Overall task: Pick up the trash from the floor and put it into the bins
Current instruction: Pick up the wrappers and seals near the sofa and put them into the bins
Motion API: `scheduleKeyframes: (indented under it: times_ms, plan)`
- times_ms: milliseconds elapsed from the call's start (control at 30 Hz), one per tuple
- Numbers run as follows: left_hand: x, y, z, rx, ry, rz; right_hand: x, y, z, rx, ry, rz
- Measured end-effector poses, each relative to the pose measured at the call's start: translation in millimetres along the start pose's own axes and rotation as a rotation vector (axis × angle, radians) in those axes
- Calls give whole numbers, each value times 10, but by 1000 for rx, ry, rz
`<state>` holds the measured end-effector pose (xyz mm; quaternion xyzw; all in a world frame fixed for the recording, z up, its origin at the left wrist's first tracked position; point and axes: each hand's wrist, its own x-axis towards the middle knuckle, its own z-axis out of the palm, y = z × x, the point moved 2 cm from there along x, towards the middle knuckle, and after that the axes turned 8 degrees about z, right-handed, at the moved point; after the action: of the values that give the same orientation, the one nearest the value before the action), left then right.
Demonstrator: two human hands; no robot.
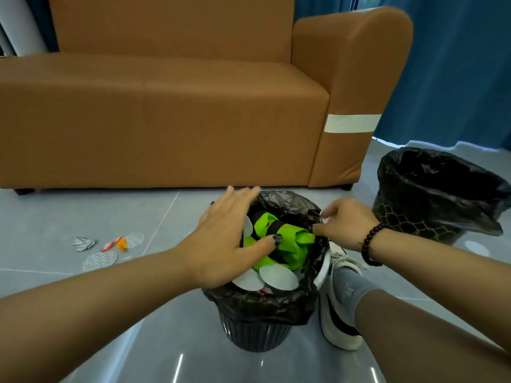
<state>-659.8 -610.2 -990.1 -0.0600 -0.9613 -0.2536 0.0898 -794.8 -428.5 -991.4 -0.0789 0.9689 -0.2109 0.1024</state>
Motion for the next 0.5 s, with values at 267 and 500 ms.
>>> scheduleKeyframes:
  times_ms: [267,500]
  plan:
    - [232,125,432,251,-371,132,52,258,-272,647,-51,255]
    - [-7,153,497,242,-331,122,198,575,199,227,-365,400]
